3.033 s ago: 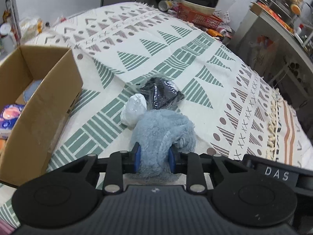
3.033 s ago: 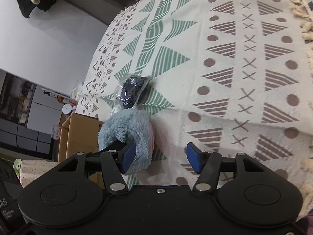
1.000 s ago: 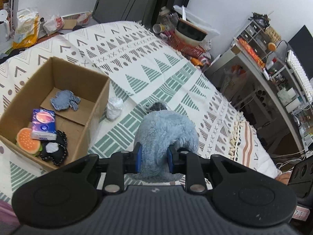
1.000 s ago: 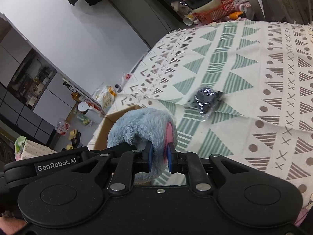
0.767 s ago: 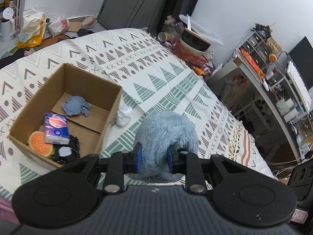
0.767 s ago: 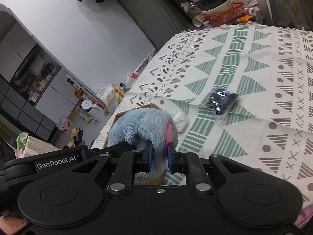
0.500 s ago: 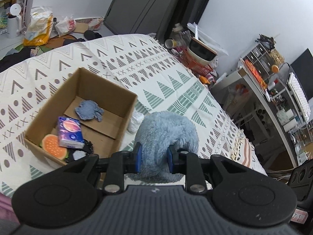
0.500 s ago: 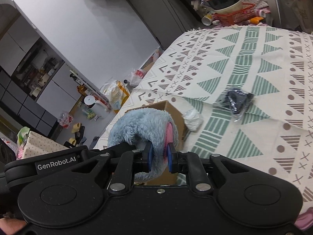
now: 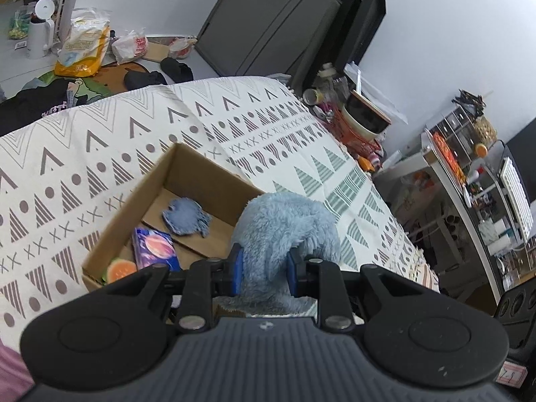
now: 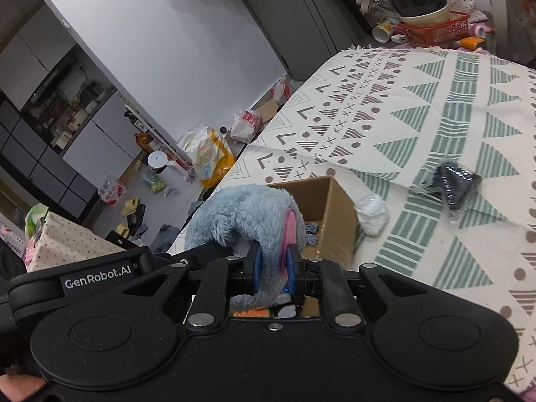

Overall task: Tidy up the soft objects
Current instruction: 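Carry the grey plush with the right tool over the cardboard box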

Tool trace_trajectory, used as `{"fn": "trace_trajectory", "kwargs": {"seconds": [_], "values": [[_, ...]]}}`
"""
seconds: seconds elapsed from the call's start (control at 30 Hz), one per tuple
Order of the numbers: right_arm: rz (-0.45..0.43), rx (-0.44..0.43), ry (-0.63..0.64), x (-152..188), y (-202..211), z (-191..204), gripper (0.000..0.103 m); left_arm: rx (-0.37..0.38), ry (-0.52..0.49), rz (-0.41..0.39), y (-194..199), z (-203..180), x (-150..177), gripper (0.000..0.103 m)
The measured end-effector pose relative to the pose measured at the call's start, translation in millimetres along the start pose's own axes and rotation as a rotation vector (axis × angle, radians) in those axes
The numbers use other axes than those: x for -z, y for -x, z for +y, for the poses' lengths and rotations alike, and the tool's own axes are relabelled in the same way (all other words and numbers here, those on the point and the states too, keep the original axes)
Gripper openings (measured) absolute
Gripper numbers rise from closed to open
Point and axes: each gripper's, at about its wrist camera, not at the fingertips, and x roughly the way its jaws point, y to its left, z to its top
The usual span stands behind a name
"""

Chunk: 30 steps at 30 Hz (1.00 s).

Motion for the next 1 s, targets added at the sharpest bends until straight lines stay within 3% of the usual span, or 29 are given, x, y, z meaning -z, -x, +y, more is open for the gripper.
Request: {"fn": "trace_trajectory", "kwargs": {"seconds": [0.43, 0.83, 0.87, 0.97, 1.0], "values": [[0.055, 0.023, -0.001, -14.5, -56.7, 17.8, 0.015, -0.033, 0.049, 0.008, -26.5, 39.3, -31.6, 0.025], [0.126, 0.039, -0.026, -14.9, -110.4, 11.1, 0.02, -0.128, 0.065, 0.065, -66.5, 65.1, -45.8, 0.026], [0.135, 0.044, -0.025, -14.8, -112.1, 10.4, 0.024, -0.139, 0.071, 0.068, -68.4, 66.5, -46.3, 0.027], [0.135, 0.061, -0.031, -17.5, -109.1, 6.1, 0.049, -0.229, 0.056, 0.077, -72.1, 67.0, -48.5, 0.028], [0.126, 0.057, -0.027, -18.8, -105.7, 5.0, 0.05, -0.246, 0.057, 0.084, -72.8, 67.5, -49.5, 0.028]]}}
